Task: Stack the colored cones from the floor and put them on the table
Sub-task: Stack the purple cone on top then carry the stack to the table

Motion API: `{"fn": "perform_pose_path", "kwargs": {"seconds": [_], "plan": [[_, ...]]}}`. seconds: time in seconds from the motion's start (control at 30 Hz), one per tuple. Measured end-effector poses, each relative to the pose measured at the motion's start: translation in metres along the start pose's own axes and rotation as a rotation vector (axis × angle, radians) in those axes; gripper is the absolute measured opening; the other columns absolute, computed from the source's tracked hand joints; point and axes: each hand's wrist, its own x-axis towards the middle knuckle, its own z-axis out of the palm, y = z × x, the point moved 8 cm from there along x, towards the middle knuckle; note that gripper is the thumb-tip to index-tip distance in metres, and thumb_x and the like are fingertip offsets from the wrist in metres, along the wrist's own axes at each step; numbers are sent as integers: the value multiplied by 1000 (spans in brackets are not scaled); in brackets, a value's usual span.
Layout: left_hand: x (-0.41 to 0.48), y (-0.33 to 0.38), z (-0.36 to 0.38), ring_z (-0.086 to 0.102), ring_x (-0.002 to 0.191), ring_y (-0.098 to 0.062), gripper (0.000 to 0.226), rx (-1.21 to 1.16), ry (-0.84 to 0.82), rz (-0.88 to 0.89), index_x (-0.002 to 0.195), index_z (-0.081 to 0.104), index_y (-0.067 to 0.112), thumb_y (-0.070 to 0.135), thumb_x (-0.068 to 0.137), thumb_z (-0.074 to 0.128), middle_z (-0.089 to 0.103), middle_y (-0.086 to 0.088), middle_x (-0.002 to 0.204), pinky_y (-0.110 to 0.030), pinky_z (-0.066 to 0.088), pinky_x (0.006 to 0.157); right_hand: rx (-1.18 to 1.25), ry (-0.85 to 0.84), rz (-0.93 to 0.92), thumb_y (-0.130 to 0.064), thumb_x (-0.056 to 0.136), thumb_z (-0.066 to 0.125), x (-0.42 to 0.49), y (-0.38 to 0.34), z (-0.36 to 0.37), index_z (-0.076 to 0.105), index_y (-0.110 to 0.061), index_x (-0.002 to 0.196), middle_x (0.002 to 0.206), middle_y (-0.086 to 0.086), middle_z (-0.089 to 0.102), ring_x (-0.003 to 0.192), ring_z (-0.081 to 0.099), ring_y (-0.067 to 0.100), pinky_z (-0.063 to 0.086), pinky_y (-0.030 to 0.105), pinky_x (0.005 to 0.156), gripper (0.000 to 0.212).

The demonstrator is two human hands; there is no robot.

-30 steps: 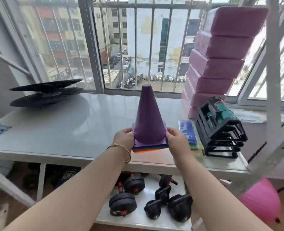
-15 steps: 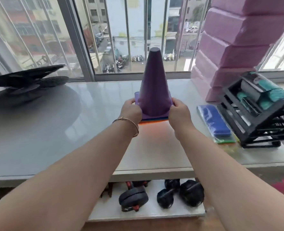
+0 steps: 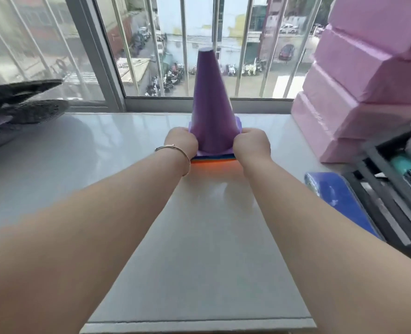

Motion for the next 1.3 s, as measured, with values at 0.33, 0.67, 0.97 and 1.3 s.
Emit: {"fn": "perform_pose_path", "kwargs": {"seconds": [0.33,0.67,0.97,1.3], "plan": [[47,-6,16,67,93,-40,31,-32,66,-34,88,69,9,7,81,39,72,-20,95,-42,54,83,-52,-34,-33,6,69,37,50,0,15,32,-16,55,59,3,31,84,27,24,14,36,48,27],[75,9,22,57,73,-34,32,96,62,27,85,69,6,-1,74,39,66,-17,78,-36,48,68,-72,-30,17,4,68,38,77,5,18,35,-16,56,57,0,34,53,28,20,17,30,45,24],[87,12,21,43,68,-31,34,158,50,36,88,70,6,-4,74,41,55,-9,70,-29,36,63,-81,-57,12,7,68,39,94,3,23,42,-15,60,57,3,35,54,29,21,19,30,45,24],[95,9,19,50,75,-32,38,187,18,89,93,70,10,-3,73,39,66,-17,85,-33,44,69,-104,-103,-44,7,65,37,101,-2,25,47,-14,66,60,3,33,59,25,22,17,32,49,24]]}}
